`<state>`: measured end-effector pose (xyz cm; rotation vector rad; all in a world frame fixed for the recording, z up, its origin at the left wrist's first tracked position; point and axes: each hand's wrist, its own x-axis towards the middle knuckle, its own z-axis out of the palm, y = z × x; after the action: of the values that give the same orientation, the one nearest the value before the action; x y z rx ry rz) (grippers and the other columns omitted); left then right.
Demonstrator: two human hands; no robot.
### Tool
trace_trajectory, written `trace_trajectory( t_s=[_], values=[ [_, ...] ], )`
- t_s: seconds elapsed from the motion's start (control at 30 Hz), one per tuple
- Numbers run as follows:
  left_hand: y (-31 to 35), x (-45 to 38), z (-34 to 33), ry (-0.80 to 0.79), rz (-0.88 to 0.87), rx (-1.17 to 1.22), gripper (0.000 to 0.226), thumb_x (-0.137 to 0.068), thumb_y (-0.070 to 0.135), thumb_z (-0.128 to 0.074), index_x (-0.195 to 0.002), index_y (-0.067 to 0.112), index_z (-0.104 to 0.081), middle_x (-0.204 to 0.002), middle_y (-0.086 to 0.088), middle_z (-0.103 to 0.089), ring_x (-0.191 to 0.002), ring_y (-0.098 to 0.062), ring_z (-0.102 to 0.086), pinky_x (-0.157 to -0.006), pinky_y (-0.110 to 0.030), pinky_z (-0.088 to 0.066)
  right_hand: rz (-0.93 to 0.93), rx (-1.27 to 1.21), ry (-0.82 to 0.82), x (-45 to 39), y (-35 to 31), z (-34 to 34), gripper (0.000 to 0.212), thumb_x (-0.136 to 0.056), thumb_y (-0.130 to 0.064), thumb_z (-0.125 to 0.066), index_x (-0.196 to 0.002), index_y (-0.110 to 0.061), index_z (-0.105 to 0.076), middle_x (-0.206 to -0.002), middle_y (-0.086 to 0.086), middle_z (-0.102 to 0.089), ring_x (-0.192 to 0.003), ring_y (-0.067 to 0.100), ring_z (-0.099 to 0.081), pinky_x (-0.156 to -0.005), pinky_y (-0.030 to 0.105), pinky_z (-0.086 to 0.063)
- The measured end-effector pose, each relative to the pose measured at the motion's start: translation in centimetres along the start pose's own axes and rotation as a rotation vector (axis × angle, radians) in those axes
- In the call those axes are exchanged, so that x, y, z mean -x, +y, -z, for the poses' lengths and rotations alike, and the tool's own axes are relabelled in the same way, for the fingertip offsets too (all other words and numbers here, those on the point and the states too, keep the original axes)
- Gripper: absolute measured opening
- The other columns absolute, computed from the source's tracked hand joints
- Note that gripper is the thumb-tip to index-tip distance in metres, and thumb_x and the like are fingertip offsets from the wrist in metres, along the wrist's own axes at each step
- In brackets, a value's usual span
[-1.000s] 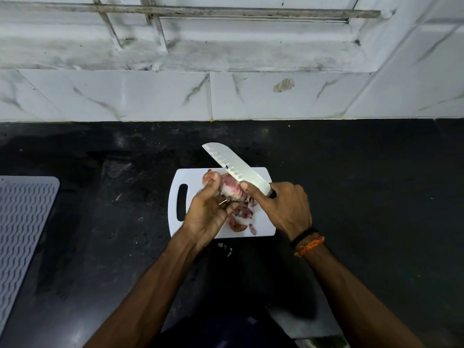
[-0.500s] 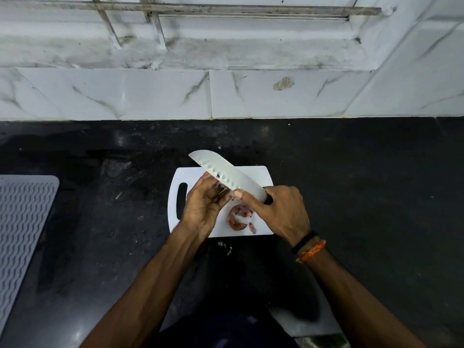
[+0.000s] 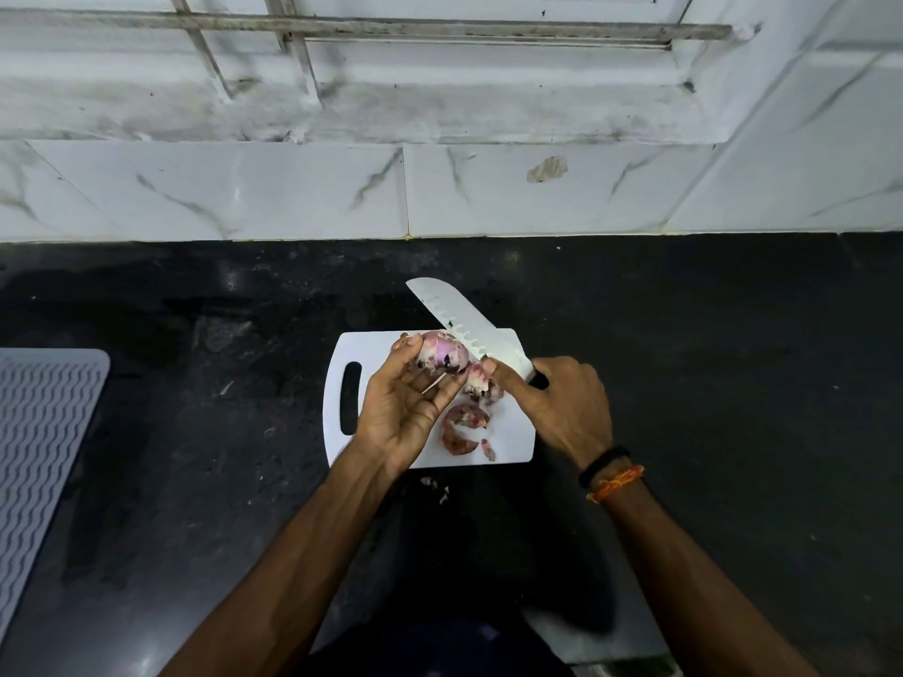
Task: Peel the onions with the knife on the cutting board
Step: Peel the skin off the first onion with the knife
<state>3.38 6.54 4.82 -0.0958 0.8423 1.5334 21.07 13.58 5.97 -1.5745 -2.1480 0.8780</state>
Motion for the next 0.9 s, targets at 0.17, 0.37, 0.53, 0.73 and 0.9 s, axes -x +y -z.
trace_trajectory(
  t_s=[0.17, 0.37, 0.53, 0.73, 0.9],
  values=[
    [0.0, 0.0, 0.0, -0.009, -0.009, -0.068, 0.025, -0.087, 0.019, -0.068, -0.108, 0.007, -0.069, -0.111, -0.016, -0.072, -0.104, -0.029, -0.07, -0.099, -0.044, -0.054, -0.001, 0.009, -0.029, -0.5, 0.0, -0.3, 0.065, -0.08, -0.077, -0.054, -0.048, -0.022, -0.039, -0.046, -0.007, -0.04, -0.044, 0.008, -0.036, -0.049, 0.024, -0.026],
    [-0.2, 0.0, 0.2, -0.027, -0.014, -0.014, 0.025, -0.087, 0.018, -0.069, -0.109, 0.006, -0.066, -0.118, -0.019, -0.068, -0.111, -0.032, -0.067, -0.102, -0.049, -0.052, 0.037, -0.005, -0.031, -0.5, -0.5, -0.7, 0.063, -0.081, -0.078, -0.049, -0.052, -0.021, -0.05, -0.046, -0.007, -0.048, -0.042, 0.008, -0.044, -0.049, 0.018, -0.027],
    [-0.6, 0.5, -0.4, -0.019, -0.021, -0.102, 0.014, -0.083, 0.02, -0.067, -0.08, 0.018, -0.081, -0.1, -0.009, -0.075, -0.097, -0.023, -0.072, -0.099, -0.045, -0.054, 0.063, 0.0, -0.005, -0.3, -1.5, -0.5, 0.059, -0.079, -0.079, -0.044, -0.052, -0.026, -0.048, -0.044, -0.011, -0.046, -0.041, 0.006, -0.045, -0.048, 0.015, -0.026],
    [-0.5, 0.6, -0.7, -0.023, -0.041, -0.151, 0.011, -0.082, 0.018, -0.069, -0.077, 0.019, -0.079, -0.094, -0.006, -0.074, -0.095, -0.02, -0.072, -0.094, -0.044, -0.057, 0.058, 0.127, 0.096, -0.7, -1.6, -1.0, 0.072, -0.073, -0.093, -0.037, -0.051, -0.025, -0.042, -0.047, -0.006, -0.048, -0.045, 0.009, -0.046, -0.048, 0.023, -0.03],
    [-0.7, 0.3, -0.5, 0.029, -0.035, -0.16, 0.008, -0.084, 0.019, -0.07, -0.082, 0.019, -0.079, -0.106, -0.012, -0.073, -0.104, -0.026, -0.07, -0.09, -0.043, -0.059, 0.1, 0.12, 0.096, -1.1, -1.1, -1.3, 0.069, -0.078, -0.088, -0.043, -0.05, -0.025, -0.042, -0.044, -0.008, -0.045, -0.041, 0.007, -0.046, -0.045, 0.019, -0.026]
  ],
)
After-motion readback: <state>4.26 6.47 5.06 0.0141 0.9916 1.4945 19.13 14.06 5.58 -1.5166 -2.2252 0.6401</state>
